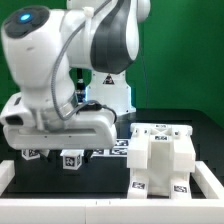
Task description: Assemble chair
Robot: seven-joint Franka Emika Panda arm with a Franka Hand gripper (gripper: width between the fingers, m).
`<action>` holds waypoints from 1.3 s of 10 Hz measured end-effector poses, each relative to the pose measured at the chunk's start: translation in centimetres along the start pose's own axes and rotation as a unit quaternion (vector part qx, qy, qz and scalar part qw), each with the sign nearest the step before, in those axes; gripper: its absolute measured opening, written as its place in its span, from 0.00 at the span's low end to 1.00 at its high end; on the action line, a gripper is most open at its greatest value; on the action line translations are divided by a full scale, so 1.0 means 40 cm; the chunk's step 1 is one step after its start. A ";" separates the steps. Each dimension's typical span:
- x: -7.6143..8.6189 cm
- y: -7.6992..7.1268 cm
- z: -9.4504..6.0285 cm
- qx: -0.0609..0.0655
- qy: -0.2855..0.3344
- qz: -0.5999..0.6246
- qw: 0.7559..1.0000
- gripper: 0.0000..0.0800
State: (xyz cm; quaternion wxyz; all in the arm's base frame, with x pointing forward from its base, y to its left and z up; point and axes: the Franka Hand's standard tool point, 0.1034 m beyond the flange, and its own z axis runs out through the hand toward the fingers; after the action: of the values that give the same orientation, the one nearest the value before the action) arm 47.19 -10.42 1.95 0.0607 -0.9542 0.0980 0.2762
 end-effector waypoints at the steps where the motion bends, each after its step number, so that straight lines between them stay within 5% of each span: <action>1: 0.003 -0.005 0.003 0.005 -0.047 0.014 0.999 0.81; 4: 0.007 -0.003 0.019 0.013 -0.154 0.026 0.988 0.81; 9: -0.080 0.007 0.097 0.023 -0.211 0.052 0.976 0.81; 11: -0.083 0.005 0.102 0.022 -0.213 0.052 0.975 0.81; 12: -0.084 0.007 0.102 0.022 -0.213 0.053 0.975 0.64; 13: -0.084 0.007 0.102 0.022 -0.213 0.053 0.975 0.64</action>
Offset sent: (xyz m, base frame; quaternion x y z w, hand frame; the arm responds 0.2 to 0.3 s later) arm 0.0000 0.0000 0.0000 0.0000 -0.1938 0.0000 0.9810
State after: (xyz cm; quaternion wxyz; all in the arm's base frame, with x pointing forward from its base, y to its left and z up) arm 42.25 -9.48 0.29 0.0866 -0.8652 0.1393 0.4739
